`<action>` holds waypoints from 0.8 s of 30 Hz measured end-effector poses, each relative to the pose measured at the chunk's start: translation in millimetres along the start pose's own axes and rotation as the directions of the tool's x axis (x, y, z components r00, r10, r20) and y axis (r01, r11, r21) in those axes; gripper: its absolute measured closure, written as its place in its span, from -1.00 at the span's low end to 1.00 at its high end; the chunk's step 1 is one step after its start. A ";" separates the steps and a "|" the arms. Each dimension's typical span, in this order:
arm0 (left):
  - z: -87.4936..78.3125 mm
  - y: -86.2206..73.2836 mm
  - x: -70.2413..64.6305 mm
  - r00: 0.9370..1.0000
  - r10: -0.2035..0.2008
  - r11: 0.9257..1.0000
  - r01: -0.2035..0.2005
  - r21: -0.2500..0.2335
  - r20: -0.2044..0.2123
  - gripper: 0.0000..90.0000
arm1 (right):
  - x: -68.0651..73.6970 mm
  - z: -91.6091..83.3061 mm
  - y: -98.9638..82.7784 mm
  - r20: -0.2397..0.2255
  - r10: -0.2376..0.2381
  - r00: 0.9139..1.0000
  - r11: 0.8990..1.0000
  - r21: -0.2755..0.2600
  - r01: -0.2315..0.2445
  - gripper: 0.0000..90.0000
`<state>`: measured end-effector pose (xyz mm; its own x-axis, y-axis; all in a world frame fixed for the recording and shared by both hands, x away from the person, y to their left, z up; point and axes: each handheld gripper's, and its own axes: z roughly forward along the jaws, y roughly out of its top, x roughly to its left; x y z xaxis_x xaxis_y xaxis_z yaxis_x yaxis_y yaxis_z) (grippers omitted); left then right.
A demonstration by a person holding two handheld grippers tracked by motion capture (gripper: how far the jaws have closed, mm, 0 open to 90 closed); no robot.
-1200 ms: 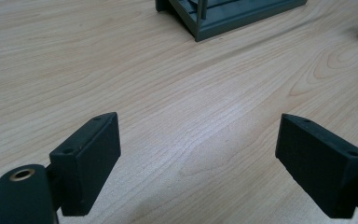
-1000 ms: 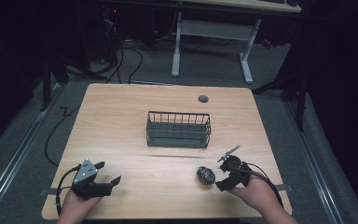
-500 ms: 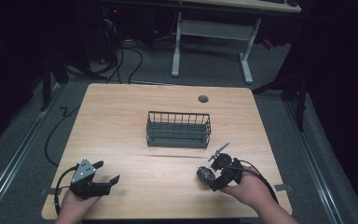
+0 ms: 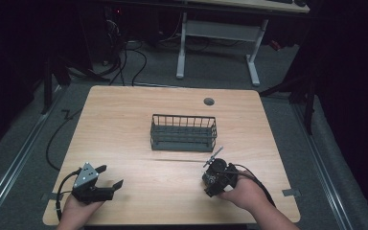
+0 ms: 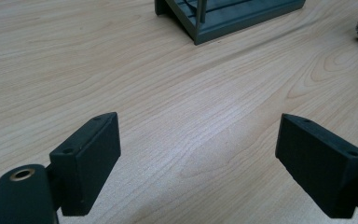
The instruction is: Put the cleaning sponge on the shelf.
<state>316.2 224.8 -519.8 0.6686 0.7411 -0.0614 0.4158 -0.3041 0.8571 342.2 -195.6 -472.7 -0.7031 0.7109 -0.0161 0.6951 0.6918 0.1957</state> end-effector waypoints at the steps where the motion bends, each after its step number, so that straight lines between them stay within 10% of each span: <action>1: 0.0 0.0 0.3 1.000 0.001 1.000 -0.001 0.001 -0.001 -0.68 | -0.7 1.6 0.4 0.000 0.004 1.000 1.000 0.002 -0.004 -0.55; 24: 0.4 -0.7 0.9 1.000 -0.004 1.000 0.004 0.000 -0.003 -0.68 | -6.7 0.6 -4.2 -0.004 0.032 0.999 0.999 -0.043 -0.032 -0.07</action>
<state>316.8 225.5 -520.7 0.6653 0.7438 -0.0638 0.4189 -0.3012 0.8566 344.1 -203.2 -473.9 -0.6811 0.7322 -0.0059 0.7103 0.6626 0.2377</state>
